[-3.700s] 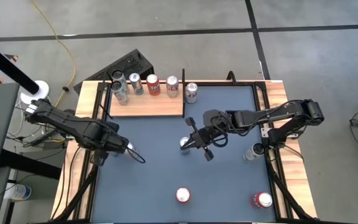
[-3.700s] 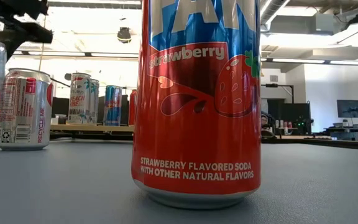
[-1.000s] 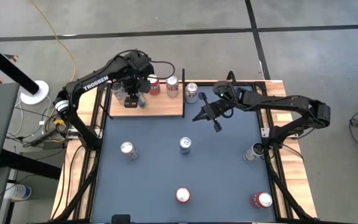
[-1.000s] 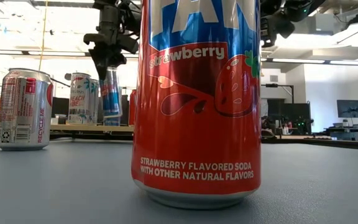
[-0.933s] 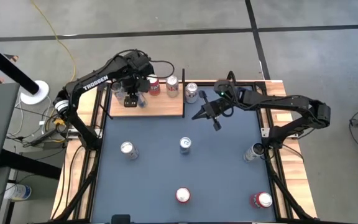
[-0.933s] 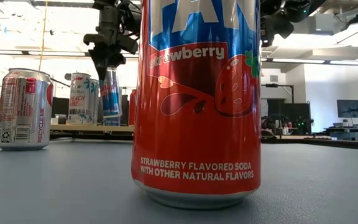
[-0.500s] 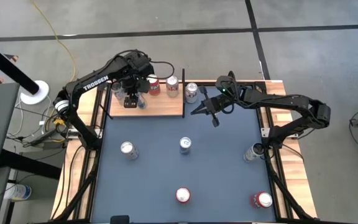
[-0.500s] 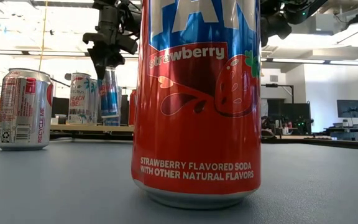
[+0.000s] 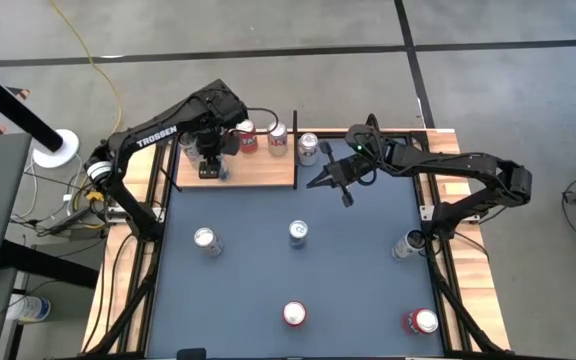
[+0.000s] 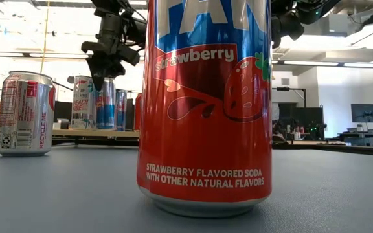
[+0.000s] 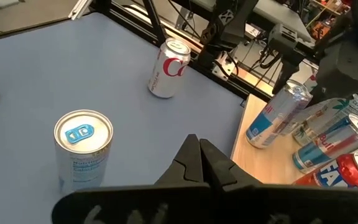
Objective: Place canned beverage on shelf
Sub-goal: Put the left blue soda can on the shelf aligned with the other blue soda can
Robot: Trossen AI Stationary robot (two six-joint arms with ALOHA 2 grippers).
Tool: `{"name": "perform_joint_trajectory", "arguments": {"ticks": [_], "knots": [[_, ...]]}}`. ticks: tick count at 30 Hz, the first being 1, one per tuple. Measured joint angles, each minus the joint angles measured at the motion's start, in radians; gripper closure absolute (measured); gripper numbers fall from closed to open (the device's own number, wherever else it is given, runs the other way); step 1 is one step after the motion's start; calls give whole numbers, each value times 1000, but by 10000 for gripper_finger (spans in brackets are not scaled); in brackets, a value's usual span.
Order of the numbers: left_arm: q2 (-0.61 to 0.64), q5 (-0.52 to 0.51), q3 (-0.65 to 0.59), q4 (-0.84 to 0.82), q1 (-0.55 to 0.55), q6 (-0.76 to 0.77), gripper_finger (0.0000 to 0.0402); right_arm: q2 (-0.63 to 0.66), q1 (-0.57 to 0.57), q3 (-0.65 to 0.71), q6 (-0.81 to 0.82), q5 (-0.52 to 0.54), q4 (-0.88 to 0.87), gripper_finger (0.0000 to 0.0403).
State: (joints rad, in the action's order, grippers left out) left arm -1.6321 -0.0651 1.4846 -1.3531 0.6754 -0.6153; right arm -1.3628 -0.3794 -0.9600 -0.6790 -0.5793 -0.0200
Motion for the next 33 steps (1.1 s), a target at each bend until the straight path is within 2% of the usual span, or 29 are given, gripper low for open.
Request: {"name": "perform_joint_trajectory", "arguments": {"ticks": [4, 14, 20, 26, 33], "knots": [[0, -11, 0, 4, 0, 17, 157, 0, 0, 0, -1, 0, 0, 403], [-2, -53, -2, 20, -1, 6, 86, 0, 0, 0, -3, 0, 4, 403], [-2, -106, 41, -2, -1, 5, 80, 0, 3, 0, 6, 0, 24, 403], [6, -104, 129, -73, -1, 51, 79, 0, 21, 0, 63, 1, 94, 403], [95, -77, 150, -105, -29, 212, 79, 0, 63, 0, 103, 2, 164, 403]]}}
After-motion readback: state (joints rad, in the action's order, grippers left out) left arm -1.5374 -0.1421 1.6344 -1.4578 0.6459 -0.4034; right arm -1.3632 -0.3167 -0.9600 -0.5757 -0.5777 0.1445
